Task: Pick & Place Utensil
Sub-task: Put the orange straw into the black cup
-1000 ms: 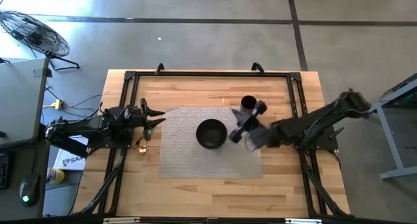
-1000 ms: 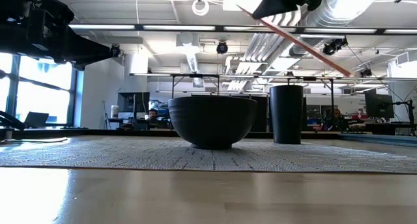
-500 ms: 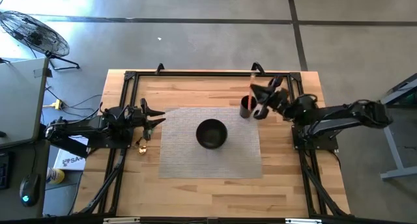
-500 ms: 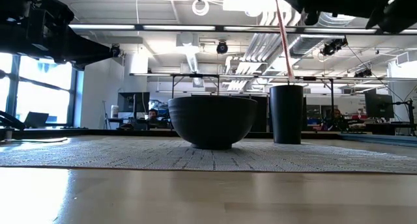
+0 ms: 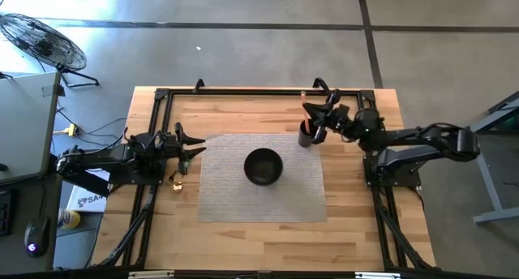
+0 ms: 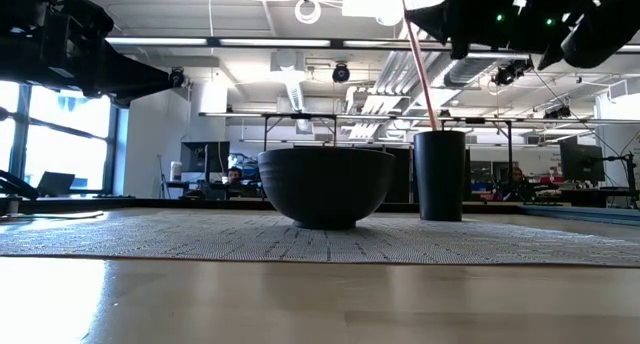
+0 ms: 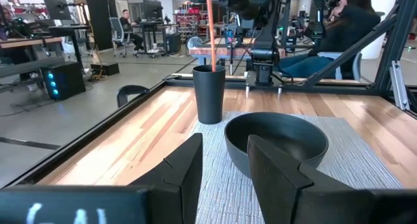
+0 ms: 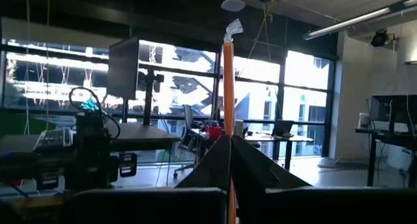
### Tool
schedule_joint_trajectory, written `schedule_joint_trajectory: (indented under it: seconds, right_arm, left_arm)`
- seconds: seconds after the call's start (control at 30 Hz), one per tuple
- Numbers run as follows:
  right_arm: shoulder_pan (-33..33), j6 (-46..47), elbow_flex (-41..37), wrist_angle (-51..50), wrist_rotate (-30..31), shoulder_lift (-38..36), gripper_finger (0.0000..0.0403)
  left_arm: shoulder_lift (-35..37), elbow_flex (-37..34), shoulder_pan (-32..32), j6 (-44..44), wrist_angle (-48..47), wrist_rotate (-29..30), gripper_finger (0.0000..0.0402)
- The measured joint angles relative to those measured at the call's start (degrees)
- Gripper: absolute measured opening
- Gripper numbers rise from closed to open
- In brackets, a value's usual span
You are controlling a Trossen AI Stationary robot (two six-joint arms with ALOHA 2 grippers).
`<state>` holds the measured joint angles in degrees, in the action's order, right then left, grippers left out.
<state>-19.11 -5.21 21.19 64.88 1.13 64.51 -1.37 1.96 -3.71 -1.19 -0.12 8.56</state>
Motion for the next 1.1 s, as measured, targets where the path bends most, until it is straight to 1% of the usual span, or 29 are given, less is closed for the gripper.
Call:
schedule_joint_trajectory:
  seconds: [0.13, 0.27, 0.43, 0.63, 0.9, 1.1]
  right_arm:
    - [-0.50, -0.06, 0.00, 0.09, 1.09, 3.15, 0.0000]
    - [-0.53, -1.09, 0.00, 0.07, 2.52, 4.82, 0.0000]
    - [-0.48, -2.63, 0.02, 0.13, 3.56, 4.89, 0.0000]
    - [-0.27, -3.85, 0.02, -0.30, 7.75, 4.89, 0.0000]
    - [1.29, -7.07, 0.02, 0.11, 15.42, 4.89, 0.0000]
    - [1.27, -7.21, 0.02, 0.11, 15.28, 4.89, 0.0001]
  left_arm:
    - [0.00, 0.00, 0.00, 0.02, 0.00, 0.00, 0.0120]
    - [0.00, 0.00, 0.00, 0.02, -0.02, 0.00, 0.0120]
    - [0.00, 0.00, 0.00, 0.01, 0.00, 0.00, 0.0120]
    - [0.00, 0.00, -0.01, 0.00, 0.00, 0.00, 0.0120]
    - [0.00, 0.00, 0.00, 0.02, -0.02, 0.00, 0.0120]
    - [0.00, 0.00, 0.00, 0.01, -0.02, 0.00, 0.0120]
